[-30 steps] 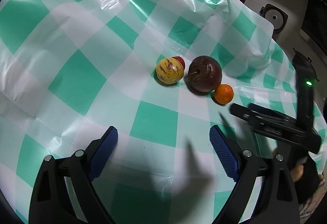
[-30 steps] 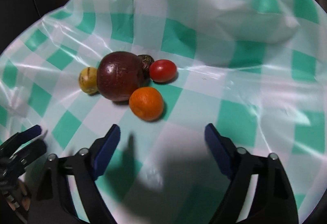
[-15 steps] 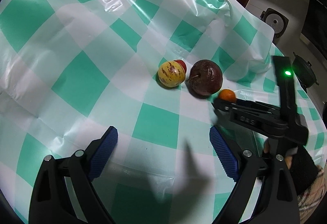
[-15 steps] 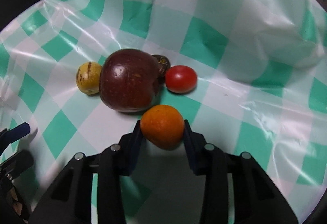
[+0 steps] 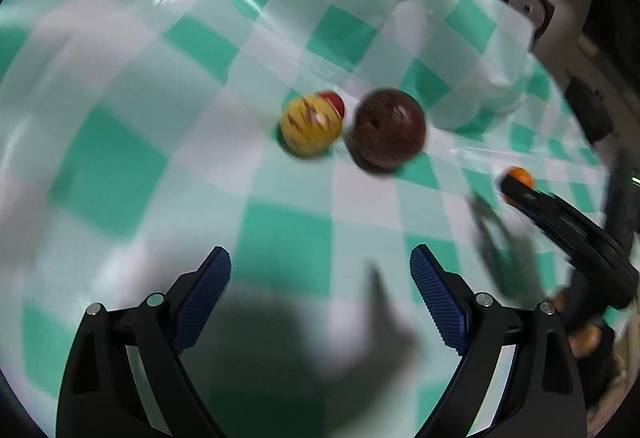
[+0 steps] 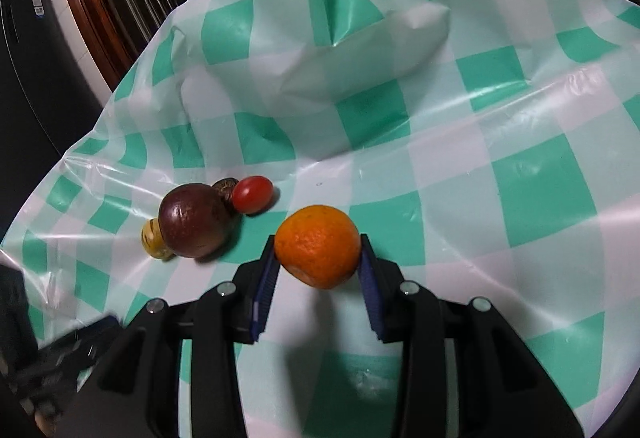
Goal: Organize fruits
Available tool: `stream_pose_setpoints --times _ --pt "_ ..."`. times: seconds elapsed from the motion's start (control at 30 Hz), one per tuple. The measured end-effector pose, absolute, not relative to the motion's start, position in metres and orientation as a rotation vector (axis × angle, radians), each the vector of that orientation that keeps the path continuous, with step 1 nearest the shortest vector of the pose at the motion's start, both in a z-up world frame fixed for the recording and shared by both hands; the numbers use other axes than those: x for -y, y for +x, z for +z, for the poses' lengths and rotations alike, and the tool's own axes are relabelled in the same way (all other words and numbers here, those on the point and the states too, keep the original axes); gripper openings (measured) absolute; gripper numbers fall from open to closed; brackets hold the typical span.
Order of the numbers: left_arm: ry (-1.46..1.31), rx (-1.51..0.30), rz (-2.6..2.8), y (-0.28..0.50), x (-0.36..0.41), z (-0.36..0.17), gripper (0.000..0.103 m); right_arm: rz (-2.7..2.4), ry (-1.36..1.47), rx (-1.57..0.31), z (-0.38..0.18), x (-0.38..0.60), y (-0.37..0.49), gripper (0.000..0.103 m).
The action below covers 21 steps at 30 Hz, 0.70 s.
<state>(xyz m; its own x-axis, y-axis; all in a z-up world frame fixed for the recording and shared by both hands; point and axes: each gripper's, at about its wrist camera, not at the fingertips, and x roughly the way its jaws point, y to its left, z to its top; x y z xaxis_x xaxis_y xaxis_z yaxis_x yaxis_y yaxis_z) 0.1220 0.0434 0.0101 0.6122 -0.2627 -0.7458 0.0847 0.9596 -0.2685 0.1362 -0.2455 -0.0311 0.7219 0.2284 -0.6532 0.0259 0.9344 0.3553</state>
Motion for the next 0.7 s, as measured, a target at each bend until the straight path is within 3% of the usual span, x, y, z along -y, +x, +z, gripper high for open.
stream_pose_setpoints --times 0.37,0.63,0.7 --pt "0.281 -0.928 -0.232 0.194 0.004 0.002 0.082 0.148 0.358 -0.762 -0.028 0.245 0.133 0.039" --pt "0.272 -0.924 -0.286 0.212 0.004 0.000 0.082 0.153 0.357 -0.766 -0.026 0.244 0.134 0.039" --pt "0.265 -0.922 -0.311 0.211 0.000 0.001 0.072 0.153 0.356 -0.768 -0.026 0.243 0.134 0.039"
